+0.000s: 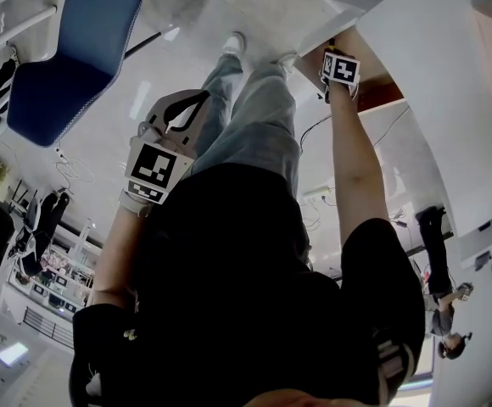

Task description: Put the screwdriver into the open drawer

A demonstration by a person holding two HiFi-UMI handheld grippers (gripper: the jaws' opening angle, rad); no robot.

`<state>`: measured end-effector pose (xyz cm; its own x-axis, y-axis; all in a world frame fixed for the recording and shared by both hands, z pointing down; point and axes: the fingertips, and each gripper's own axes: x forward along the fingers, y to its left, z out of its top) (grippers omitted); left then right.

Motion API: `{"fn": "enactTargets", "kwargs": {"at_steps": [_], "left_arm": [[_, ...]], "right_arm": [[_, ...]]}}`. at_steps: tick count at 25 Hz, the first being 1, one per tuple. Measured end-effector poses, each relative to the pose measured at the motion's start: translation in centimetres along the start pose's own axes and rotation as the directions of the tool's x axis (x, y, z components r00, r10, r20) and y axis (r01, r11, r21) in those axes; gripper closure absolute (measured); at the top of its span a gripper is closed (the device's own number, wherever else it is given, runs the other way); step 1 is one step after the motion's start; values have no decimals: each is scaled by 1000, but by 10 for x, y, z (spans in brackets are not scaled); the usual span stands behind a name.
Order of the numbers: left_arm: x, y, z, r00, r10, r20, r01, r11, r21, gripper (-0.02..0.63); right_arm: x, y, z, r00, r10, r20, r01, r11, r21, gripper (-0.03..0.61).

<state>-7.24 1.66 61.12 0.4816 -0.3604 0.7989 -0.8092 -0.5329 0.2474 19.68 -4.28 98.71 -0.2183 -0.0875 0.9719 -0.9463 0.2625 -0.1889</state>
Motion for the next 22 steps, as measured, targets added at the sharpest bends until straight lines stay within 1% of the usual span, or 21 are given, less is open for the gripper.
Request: {"fn": "enactTargets", "kwargs": {"at_steps": [4, 7, 11, 16, 20, 22], "left_arm": [[-1, 0, -4, 1000, 7, 2, -7, 1000, -7, 609], [-5, 2, -9, 1000, 15, 6, -15, 1000, -21, 609], [-13, 6, -15, 1000, 28, 11, -27, 999, -34, 609], [-23, 8, -15, 999, 41, 31, -40, 999, -34, 609], [-33, 6, -9, 997, 45, 55, -44, 999, -17, 609], [-38, 6, -5, 996, 49, 70, -49, 999, -12, 609]], "right_arm": [[4, -4, 0, 1000, -16, -14, 16, 1000, -27, 494], [5, -5, 0, 1000, -11, -23, 11, 1000, -11, 494], [-1, -3, 1, 999, -17, -36, 18, 1000, 16, 457], [-18, -1, -4, 998, -59, -29, 59, 998, -2, 440], [-40, 10, -7, 998, -60, -6, 60, 998, -2, 463], [-56, 20, -6, 998, -53, 16, 53, 999, -4, 510]]}}
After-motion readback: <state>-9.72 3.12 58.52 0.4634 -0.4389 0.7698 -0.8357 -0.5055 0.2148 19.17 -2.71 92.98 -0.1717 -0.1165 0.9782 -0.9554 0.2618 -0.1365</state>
